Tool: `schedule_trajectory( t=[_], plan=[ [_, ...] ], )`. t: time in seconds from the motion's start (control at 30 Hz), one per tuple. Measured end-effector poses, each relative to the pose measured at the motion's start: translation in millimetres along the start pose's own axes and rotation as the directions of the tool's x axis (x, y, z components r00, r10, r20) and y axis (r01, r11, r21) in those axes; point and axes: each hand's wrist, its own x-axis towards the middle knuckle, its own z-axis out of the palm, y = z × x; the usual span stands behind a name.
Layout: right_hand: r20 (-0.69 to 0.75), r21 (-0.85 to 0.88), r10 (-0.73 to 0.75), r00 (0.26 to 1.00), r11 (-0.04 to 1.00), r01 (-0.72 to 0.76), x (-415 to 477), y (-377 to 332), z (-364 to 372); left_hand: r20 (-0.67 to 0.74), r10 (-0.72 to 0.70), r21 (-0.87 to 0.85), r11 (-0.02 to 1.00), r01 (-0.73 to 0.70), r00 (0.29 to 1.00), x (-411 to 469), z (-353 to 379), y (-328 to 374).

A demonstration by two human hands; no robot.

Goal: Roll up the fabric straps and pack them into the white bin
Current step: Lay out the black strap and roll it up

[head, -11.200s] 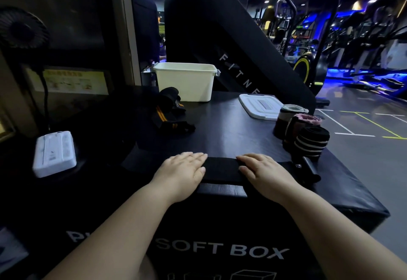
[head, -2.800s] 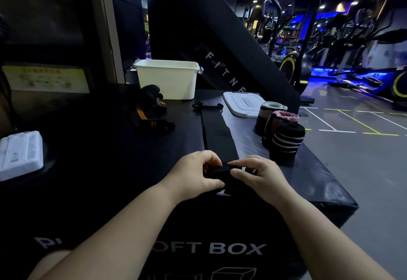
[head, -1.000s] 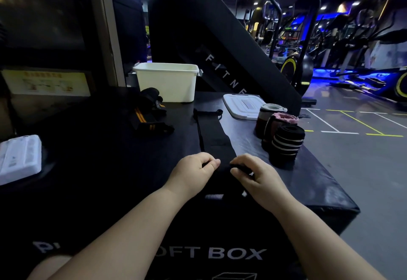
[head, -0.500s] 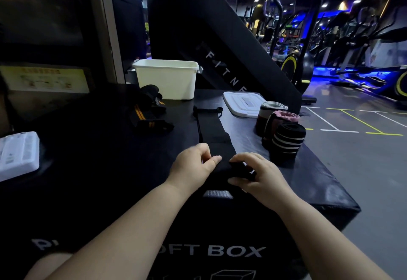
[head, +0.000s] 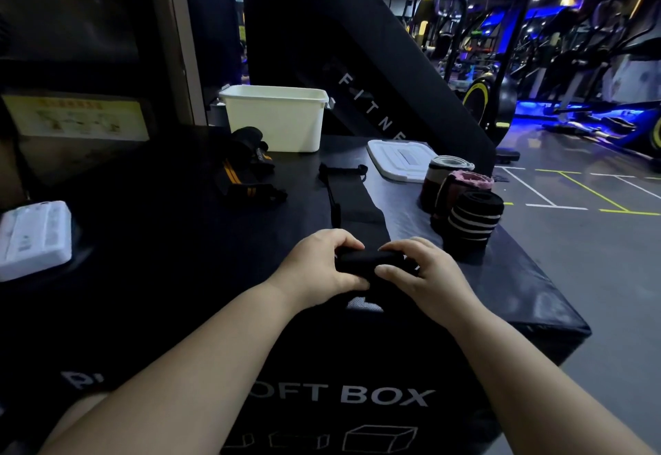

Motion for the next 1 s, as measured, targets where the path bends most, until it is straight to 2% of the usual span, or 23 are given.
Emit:
schedule_trajectory(
  t=[0.13, 0.5, 0.63, 0.87, 1.0],
  plan=[
    [-0.002, -0.015, 0.013, 1.0, 1.0, -0.013, 1.3, -1.0, 0.4, -0.015, 0.045, 0.012, 0.999, -0.044, 0.999, -1.0, 0.3, -1.7],
    [0.02, -0.026, 0.032, 0.999, 0.999, -0.031, 1.0, -1.7, -0.1, -0.043, 0.059, 0.026, 0.998, -0.058, 0.997, -1.7, 5.8, -4.4],
    [0.031, -0.031, 0.06, 0.998, 0.998, -0.059, 3.0, -0.2, -0.1, -0.039, 0.111, 0.059, 0.992, -0.109, 0.993, 1.3, 6.8, -6.6],
    [0.028, -0.049, 0.079, 0.996, 0.996, -0.078, 5.6, -1.3, 0.5, 0.013, 0.053, 0.047, 0.997, -0.053, 0.999, 2.8, 2.5, -2.6],
    [0.008, 0.036, 0.09, 0.996, 0.995, -0.09, 3.1, -2.5, 1.0, 0.056, -0.006, 0.032, 0.999, 0.004, 0.998, 1.9, -1.4, 6.2]
  ],
)
